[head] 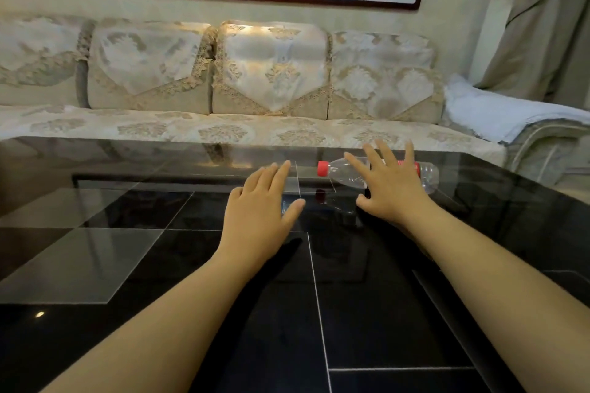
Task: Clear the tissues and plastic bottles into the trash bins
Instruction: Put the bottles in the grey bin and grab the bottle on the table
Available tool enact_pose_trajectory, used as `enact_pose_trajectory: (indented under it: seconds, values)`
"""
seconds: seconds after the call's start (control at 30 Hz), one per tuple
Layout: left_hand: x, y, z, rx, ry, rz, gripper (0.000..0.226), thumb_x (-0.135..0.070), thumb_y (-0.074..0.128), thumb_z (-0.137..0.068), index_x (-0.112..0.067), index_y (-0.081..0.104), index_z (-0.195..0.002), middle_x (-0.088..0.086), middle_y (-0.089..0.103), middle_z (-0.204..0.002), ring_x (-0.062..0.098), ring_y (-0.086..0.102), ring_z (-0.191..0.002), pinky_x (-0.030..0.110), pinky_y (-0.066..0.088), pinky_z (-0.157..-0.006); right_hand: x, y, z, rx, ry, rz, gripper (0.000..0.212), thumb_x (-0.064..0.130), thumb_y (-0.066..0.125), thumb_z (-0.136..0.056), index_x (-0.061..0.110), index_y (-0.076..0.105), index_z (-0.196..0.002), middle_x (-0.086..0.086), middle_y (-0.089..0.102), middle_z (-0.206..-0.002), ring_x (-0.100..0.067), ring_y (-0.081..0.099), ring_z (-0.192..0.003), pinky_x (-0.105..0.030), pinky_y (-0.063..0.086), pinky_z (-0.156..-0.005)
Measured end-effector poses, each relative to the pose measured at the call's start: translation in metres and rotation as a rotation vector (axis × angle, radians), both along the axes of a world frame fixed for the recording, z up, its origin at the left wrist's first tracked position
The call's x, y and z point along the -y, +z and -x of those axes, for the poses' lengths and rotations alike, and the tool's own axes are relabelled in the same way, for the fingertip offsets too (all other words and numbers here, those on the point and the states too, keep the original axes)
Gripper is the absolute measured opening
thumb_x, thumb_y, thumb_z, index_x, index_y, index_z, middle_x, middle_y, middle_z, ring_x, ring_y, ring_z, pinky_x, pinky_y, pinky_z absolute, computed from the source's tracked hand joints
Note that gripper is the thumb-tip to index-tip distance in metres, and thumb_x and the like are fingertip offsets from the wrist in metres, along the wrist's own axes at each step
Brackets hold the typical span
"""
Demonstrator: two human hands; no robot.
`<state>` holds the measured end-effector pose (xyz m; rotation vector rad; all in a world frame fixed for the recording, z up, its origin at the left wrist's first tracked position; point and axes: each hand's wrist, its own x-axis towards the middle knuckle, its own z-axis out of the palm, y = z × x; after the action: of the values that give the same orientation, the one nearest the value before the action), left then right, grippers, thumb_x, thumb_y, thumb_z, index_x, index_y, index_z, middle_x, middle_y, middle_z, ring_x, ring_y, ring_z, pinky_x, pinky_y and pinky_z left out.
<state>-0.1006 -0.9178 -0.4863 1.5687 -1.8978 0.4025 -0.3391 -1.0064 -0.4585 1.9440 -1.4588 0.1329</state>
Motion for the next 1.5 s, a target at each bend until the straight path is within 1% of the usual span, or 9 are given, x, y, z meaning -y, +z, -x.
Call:
enact_pose_trajectory:
  seconds: [0.17, 0.27, 0.33, 0.5, 0.73, 1.0, 1.23, 1.37, 1.5]
  values:
    - [0.007, -0.003, 0.0, 0.021, -0.013, -0.002, 0.067, -0.056, 0.033, -0.096, -0.027, 0.011, -0.152, -0.005, 0.021, -0.157, 0.013, 0.016, -0.144, 0.036, 0.023, -0.112, 0.012, 0.0, 0.01, 0.144, -0.05, -0.168, 0.084, 0.067, 0.039, -0.082, 0.042, -0.006, -0.149, -0.015, 0.019, -0.153, -0.032, 0.011, -0.144, -0.07, -0.007, -0.105]
    - [0.004, -0.003, -0.001, 0.022, 0.013, -0.001, 0.065, -0.055, 0.032, -0.097, -0.026, 0.014, -0.152, -0.004, 0.023, -0.156, 0.014, 0.017, -0.144, 0.036, 0.025, -0.112, -0.002, 0.002, 0.003, 0.129, 0.026, -0.143, 0.082, 0.062, 0.047, -0.079, 0.045, 0.004, -0.147, -0.012, 0.035, -0.138, -0.032, 0.044, -0.122, -0.066, 0.014, -0.107]
    - [-0.002, -0.003, -0.001, 0.018, 0.036, 0.007, 0.064, -0.054, 0.031, -0.097, -0.024, 0.016, -0.151, -0.003, 0.025, -0.156, 0.015, 0.019, -0.143, 0.036, 0.026, -0.111, -0.016, 0.005, -0.001, 0.144, 0.05, -0.147, 0.083, 0.056, 0.05, -0.079, 0.047, 0.004, -0.147, -0.01, 0.042, -0.129, -0.031, 0.05, -0.109, -0.055, 0.033, -0.099]
    - [-0.032, 0.0, 0.001, 0.027, 0.049, 0.005, 0.064, -0.053, 0.031, -0.097, -0.025, 0.015, -0.152, -0.002, 0.022, -0.157, 0.017, 0.017, -0.145, 0.039, 0.025, -0.111, -0.073, -0.001, -0.011, 0.161, 0.03, -0.109, 0.079, 0.043, 0.051, -0.086, 0.045, 0.002, -0.148, -0.009, 0.045, -0.127, -0.032, 0.049, -0.107, -0.045, 0.041, -0.086]
    - [-0.08, 0.007, -0.018, 0.06, 0.061, -0.03, 0.064, -0.049, 0.038, -0.096, -0.021, 0.021, -0.151, 0.002, 0.026, -0.156, 0.02, 0.022, -0.143, 0.042, 0.027, -0.11, -0.172, -0.02, -0.037, 0.233, 0.014, 0.107, 0.08, 0.013, 0.067, -0.076, 0.031, 0.032, -0.145, -0.017, 0.054, -0.121, -0.037, 0.055, -0.1, -0.048, 0.043, -0.079]
    - [-0.167, 0.013, -0.037, 0.185, 0.009, 0.023, 0.061, -0.044, 0.046, -0.094, -0.018, 0.033, -0.147, 0.005, 0.036, -0.151, 0.023, 0.032, -0.139, 0.045, 0.033, -0.103, -0.261, -0.005, -0.04, 0.179, 0.2, 0.024, 0.079, 0.02, 0.068, -0.075, 0.028, 0.034, -0.145, -0.014, 0.055, -0.112, -0.036, 0.058, -0.088, -0.043, 0.047, -0.067]
    - [-0.226, 0.018, 0.045, 0.053, -0.152, -0.027, 0.058, -0.05, 0.03, -0.098, -0.022, 0.027, -0.148, 0.003, 0.036, -0.151, 0.022, 0.032, -0.138, 0.044, 0.03, -0.107, -0.35, 0.002, 0.025, 0.252, 0.225, 0.012, 0.073, 0.028, 0.07, -0.074, 0.027, 0.042, -0.141, -0.007, 0.059, -0.113, -0.031, 0.061, -0.086, -0.035, 0.047, -0.058]
    - [-0.254, 0.025, 0.11, -0.007, -0.357, 0.014, 0.059, -0.055, 0.025, -0.098, -0.024, 0.023, -0.149, 0.003, 0.041, -0.147, 0.022, 0.037, -0.135, 0.043, 0.031, -0.105, -0.399, 0.009, 0.084, 0.634, 0.085, -0.046, 0.072, 0.04, 0.07, -0.076, 0.041, 0.036, -0.139, 0.006, 0.055, -0.121, -0.02, 0.059, -0.101, -0.035, 0.05, -0.071]
    - [-0.283, 0.024, 0.173, 0.031, -0.56, -0.008, 0.064, -0.059, 0.025, -0.096, -0.027, 0.016, -0.151, 0.001, 0.038, -0.15, 0.02, 0.038, -0.135, 0.041, 0.034, -0.104, -0.444, -0.013, 0.139, 1.198, 0.009, -0.103, 0.073, 0.029, 0.08, -0.071, 0.032, 0.042, -0.134, 0.005, 0.061, -0.11, -0.011, 0.062, -0.094, -0.034, 0.054, -0.081]
